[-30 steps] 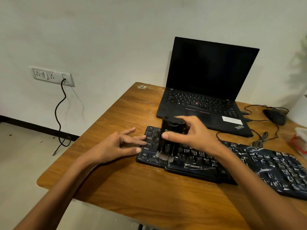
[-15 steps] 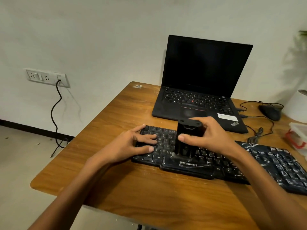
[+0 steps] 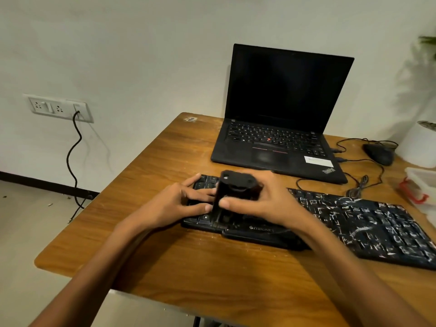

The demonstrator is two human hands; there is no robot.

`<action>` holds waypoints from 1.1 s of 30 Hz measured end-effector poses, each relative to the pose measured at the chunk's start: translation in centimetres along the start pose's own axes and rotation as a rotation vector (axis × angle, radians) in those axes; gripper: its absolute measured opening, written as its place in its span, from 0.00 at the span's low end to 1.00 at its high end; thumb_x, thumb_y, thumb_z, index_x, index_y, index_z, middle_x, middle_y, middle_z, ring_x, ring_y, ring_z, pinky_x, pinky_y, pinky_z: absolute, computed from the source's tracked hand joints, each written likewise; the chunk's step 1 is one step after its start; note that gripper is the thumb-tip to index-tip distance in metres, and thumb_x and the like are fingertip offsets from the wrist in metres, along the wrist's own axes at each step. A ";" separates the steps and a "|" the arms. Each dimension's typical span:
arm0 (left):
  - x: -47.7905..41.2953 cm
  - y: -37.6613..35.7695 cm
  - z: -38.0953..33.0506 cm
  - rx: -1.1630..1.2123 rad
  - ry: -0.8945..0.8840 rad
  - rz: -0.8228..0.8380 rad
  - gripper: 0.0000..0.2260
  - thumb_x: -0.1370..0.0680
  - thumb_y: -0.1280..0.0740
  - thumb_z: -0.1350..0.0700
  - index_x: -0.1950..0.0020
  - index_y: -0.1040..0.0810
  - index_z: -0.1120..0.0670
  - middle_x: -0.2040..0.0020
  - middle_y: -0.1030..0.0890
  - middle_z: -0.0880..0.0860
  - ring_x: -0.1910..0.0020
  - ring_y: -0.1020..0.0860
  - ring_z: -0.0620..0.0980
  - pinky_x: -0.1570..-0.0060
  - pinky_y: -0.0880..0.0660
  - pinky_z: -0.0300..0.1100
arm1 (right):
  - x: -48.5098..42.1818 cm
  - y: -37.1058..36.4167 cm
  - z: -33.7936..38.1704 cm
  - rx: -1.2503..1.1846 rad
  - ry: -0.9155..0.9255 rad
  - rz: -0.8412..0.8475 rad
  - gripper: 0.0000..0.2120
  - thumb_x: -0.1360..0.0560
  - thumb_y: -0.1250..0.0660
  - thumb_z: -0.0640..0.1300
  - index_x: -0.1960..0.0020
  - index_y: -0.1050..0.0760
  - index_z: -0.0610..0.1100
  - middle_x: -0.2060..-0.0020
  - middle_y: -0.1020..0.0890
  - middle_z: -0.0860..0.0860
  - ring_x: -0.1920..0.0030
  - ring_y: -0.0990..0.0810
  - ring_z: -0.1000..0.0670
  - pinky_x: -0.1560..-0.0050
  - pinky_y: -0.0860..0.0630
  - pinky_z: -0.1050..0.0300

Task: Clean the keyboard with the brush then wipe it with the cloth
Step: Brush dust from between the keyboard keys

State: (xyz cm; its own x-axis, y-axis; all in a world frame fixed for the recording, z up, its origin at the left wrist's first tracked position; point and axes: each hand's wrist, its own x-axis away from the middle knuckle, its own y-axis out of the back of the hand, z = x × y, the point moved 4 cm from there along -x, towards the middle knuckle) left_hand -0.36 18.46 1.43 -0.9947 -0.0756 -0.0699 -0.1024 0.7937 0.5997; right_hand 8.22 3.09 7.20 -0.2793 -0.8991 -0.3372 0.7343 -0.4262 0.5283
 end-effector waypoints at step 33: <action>0.1 -0.2 0.2 0.020 0.014 -0.025 0.14 0.31 0.33 0.45 0.46 0.21 0.39 0.42 0.26 0.31 0.31 0.50 0.28 0.30 0.50 0.44 | -0.3 2.1 -0.6 -0.028 -0.082 -0.003 0.10 0.36 0.25 0.52 0.56 0.24 0.56 0.64 0.19 0.62 0.60 0.21 0.62 0.61 0.27 0.70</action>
State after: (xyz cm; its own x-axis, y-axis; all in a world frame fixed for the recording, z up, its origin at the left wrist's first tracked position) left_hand -0.46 18.39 1.15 -0.9919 -0.1034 -0.0736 -0.1269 0.8036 0.5814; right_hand 10.22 2.56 7.97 -0.3304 -0.9034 -0.2734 0.7498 -0.4272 0.5053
